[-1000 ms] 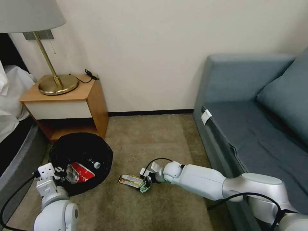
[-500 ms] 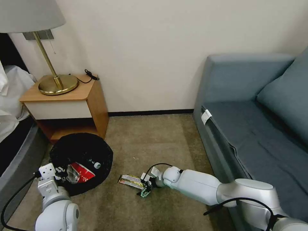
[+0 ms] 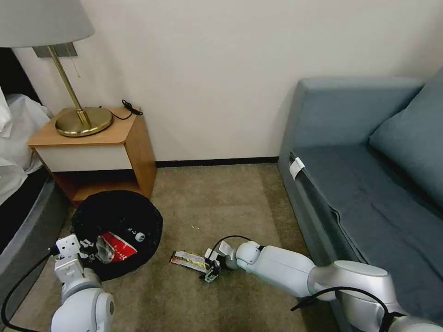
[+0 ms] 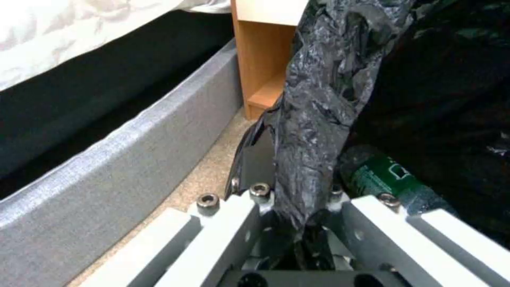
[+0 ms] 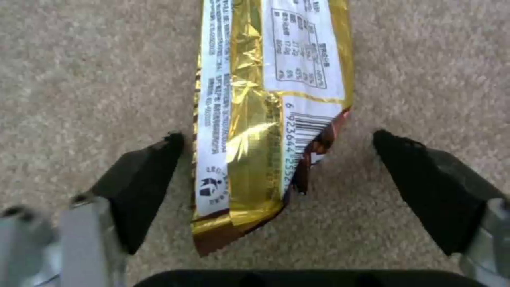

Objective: Pick up the trash bin, then pick up the garbage on the floor and place it into the trash bin.

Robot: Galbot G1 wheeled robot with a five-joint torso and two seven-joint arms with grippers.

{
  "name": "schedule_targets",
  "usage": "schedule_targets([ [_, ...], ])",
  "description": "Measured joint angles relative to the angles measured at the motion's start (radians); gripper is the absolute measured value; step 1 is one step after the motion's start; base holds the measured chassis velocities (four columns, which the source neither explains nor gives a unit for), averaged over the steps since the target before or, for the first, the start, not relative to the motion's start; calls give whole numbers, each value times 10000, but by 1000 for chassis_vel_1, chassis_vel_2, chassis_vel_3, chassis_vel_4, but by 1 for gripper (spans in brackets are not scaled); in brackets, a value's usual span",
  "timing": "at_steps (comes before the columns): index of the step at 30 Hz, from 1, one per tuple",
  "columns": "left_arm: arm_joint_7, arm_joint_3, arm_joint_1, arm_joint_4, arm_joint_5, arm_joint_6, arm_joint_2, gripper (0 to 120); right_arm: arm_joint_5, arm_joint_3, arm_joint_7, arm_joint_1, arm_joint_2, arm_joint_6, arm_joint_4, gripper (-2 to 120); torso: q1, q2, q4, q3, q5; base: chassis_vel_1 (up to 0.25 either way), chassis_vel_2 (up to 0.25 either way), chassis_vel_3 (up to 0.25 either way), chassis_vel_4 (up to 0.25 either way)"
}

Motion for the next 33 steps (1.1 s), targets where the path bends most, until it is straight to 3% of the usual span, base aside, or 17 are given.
schedule_targets([
  [7,6,6,11,7,16,-31,0,1,-47,68,3,-39,42,149,-116,74,0,3,-2,-1,-1,0,0,0,0],
  [9,7,9,13,8,25,-32,0,1,-53,104,20,-49,47,178,-132,61,0,2,-1,-1,-1,0,0,0,0],
  [17,12,12,8,15,28,-46,0,1,-121,139,1,-127,45,274,-141,33,0,3,0,-2,2,0,0,0,0],
  [20,13,12,8,17,28,-50,0,1,-123,141,0,-131,45,278,-140,30,0,3,0,-2,2,0,0,0,0],
  [24,15,54,-17,116,74,-137,0,1,-133,179,-23,-161,-32,340,-21,4,0,1,5,0,1,0,0,0,0],
  [33,18,64,-62,192,82,-148,0,1,-158,250,-28,-216,-68,478,-51,1,0,0,1,0,-1,0,0,0,0],
])
